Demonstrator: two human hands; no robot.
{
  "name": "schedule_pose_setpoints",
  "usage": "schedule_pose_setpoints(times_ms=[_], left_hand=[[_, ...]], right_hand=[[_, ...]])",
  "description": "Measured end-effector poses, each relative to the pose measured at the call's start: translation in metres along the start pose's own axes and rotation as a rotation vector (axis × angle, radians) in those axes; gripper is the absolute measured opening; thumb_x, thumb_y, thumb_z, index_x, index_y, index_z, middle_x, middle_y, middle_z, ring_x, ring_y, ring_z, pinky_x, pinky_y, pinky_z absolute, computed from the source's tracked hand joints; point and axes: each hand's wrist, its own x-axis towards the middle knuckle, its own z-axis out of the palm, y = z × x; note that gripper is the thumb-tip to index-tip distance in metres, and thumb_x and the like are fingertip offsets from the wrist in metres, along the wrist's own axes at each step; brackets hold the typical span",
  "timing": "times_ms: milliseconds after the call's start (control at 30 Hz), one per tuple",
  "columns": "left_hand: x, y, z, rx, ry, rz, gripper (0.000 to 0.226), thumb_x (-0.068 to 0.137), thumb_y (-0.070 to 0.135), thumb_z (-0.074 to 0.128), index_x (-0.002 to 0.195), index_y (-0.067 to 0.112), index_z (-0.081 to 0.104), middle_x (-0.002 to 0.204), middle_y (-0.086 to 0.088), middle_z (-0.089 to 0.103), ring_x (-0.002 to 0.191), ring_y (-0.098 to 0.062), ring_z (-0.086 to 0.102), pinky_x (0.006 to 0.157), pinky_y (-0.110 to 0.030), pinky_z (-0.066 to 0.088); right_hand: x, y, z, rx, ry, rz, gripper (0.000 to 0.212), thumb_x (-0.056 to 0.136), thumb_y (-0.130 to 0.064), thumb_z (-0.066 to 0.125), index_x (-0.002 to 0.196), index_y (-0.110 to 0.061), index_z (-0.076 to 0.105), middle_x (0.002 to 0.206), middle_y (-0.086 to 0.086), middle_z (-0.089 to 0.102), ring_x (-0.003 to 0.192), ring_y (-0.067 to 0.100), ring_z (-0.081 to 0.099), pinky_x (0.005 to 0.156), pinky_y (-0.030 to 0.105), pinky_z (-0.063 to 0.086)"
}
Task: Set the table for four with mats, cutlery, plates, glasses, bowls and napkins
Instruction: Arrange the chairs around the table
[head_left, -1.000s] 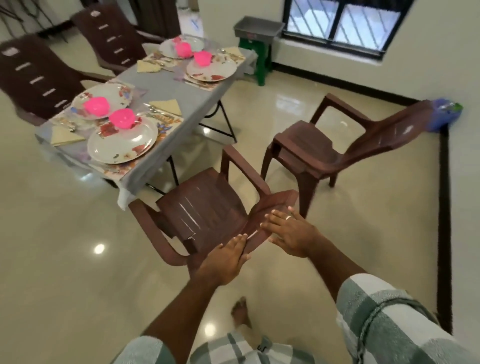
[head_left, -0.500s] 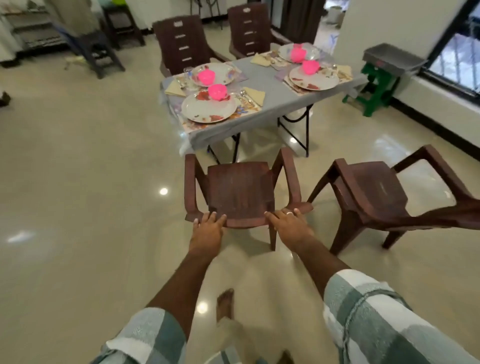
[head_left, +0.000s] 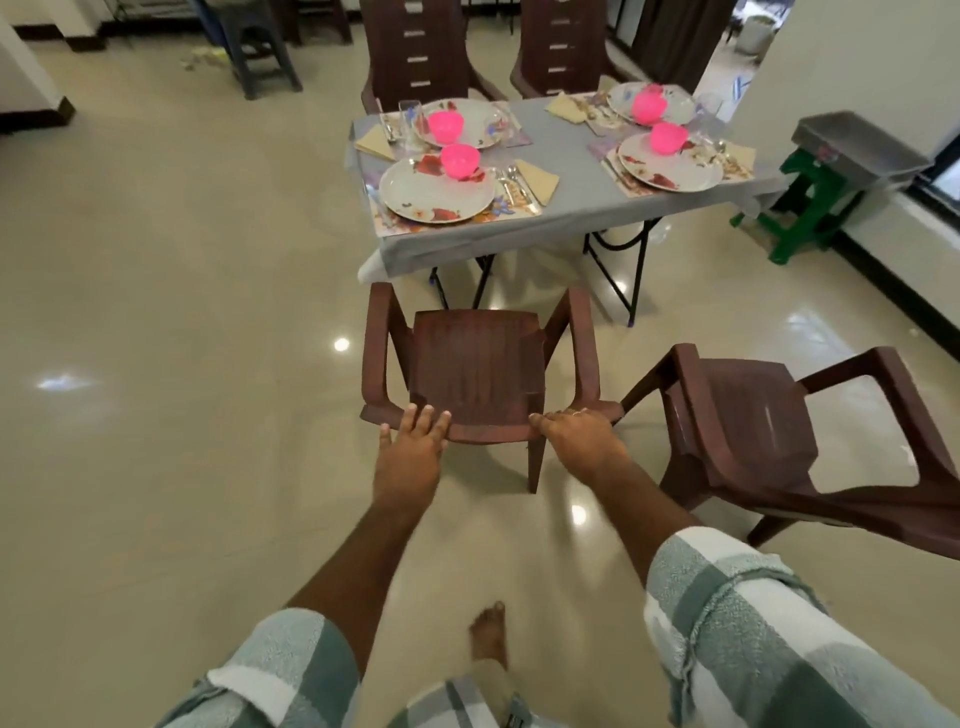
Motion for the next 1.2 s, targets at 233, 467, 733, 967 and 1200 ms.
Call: schedule_pose_setpoints(times_ms=[233,467,733,967,1200], left_hand=[[0.038,0.061,-0.008,0.000,-0.054,-0.004,0.078,0.099,0.008,0.052,0.161,0.029,0.009,0.168,0.001,0.014,0.156,-0.022,0.008,0.120,-0.055,0.018],[0.064,0.076,-0.030,0.099,-0.065,-0.021,0.054,0.106,0.018,0.041,0.157,0.028,0.027,0.154,0.001,0.044,0.143,-0.023,0.038,0.116,-0.054,0.030],[0.071,0.076,-0.025,0.055,-0.131,-0.045,0.037,0.099,0.034,0.057,0.136,0.029,0.053,0.137,0.002,0.059,0.129,-0.022,0.053,0.115,-0.062,0.027],[0.051,0.111,-0.015,0.187,-0.067,-0.082,0.038,0.098,0.010,0.055,0.133,0.023,0.054,0.129,0.001,0.063,0.121,-0.023,0.058,0.106,-0.055,0.039],[0.055,0.126,-0.011,0.059,-0.148,-0.220,0.047,0.104,0.016,0.046,0.151,0.021,0.040,0.151,-0.003,0.048,0.142,-0.026,0.040,0.116,-0.060,0.025]], right_hand=[[0.018,0.068,0.005,0.015,-0.039,0.111,0.053,0.101,-0.008,0.042,0.152,-0.022,0.037,0.144,0.003,0.055,0.134,0.025,0.049,0.113,0.043,0.037],[0.036,0.097,0.012,0.124,-0.007,0.055,0.059,0.100,-0.006,0.051,0.154,-0.022,0.033,0.154,0.005,0.044,0.142,0.027,0.040,0.119,0.044,0.030],[0.011,0.134,0.029,0.179,0.035,0.051,0.076,0.095,0.012,0.035,0.160,-0.024,0.019,0.166,0.001,0.022,0.154,0.031,0.011,0.122,0.052,0.016],[0.017,0.168,0.036,0.236,-0.015,-0.068,0.079,0.094,0.016,0.034,0.159,-0.027,0.022,0.166,-0.002,0.022,0.155,0.029,0.009,0.122,0.053,0.014],[0.025,0.179,0.041,0.273,-0.074,-0.108,0.086,0.090,0.018,0.039,0.160,-0.027,0.017,0.167,-0.003,0.017,0.155,0.027,0.005,0.123,0.053,0.011]])
